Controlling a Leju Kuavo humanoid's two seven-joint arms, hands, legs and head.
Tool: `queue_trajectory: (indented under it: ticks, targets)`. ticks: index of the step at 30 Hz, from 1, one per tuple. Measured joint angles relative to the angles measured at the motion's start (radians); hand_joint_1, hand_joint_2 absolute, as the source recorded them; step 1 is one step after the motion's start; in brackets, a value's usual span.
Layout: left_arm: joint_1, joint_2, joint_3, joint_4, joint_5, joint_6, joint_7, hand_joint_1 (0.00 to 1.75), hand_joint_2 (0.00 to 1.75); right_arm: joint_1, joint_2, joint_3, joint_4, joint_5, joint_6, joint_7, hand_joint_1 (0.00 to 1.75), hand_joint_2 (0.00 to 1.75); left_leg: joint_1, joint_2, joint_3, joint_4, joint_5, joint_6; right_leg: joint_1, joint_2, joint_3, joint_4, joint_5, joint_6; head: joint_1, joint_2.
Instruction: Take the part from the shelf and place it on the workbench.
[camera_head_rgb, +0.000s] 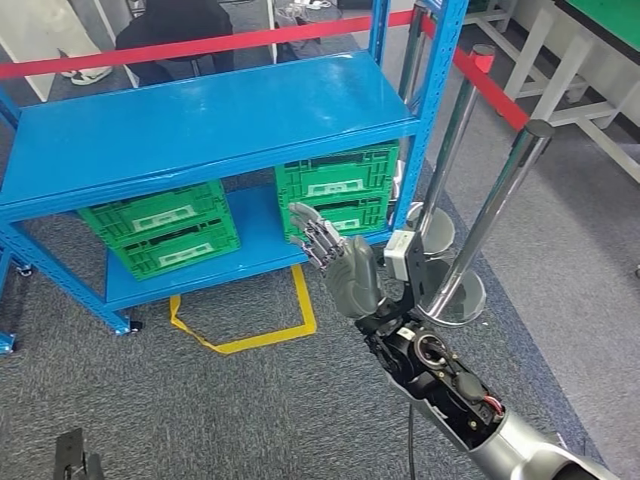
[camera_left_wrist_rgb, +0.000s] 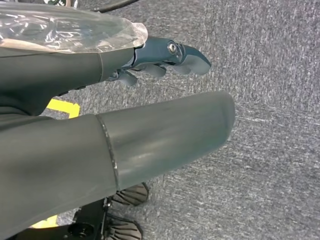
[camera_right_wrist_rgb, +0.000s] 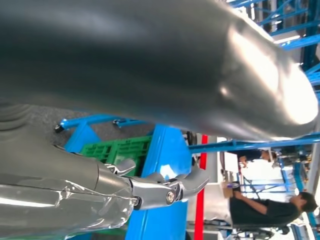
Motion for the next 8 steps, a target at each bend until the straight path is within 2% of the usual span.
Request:
queue_trajectory:
  ticks: [3,7,8]
  targets:
    - [0.001,-0.001,0.000,0.000,0.011,0.001,-0.003,0.00,0.00,-0.001,0.000,-0.001,0.009,0.001,-0.007,0.008,0.00,0.00,0.000,0.000,0.000,0.000,-0.001,0.002,0.000,0.000,0.002,-0.003,0.001,0.002,0.000,0.000]
    - [0.003,-0.002,0.000,0.000,0.019,0.002,-0.005,0.00,0.00,-0.002,0.000,-0.001,0.018,0.001,-0.009,0.015,0.00,1.75,0.000,0.000,0.000,0.000,-0.003,0.005,-0.003,0.000,0.002,-0.005,0.001,0.004,0.000,0.000]
    - [0.003,-0.002,0.000,0.000,0.020,0.002,-0.005,0.00,0.00,-0.002,0.000,-0.001,0.019,0.001,-0.009,0.016,0.00,1.75,0.000,0.000,0.000,0.000,-0.003,0.005,-0.003,0.000,0.002,-0.005,0.000,0.004,0.000,0.000]
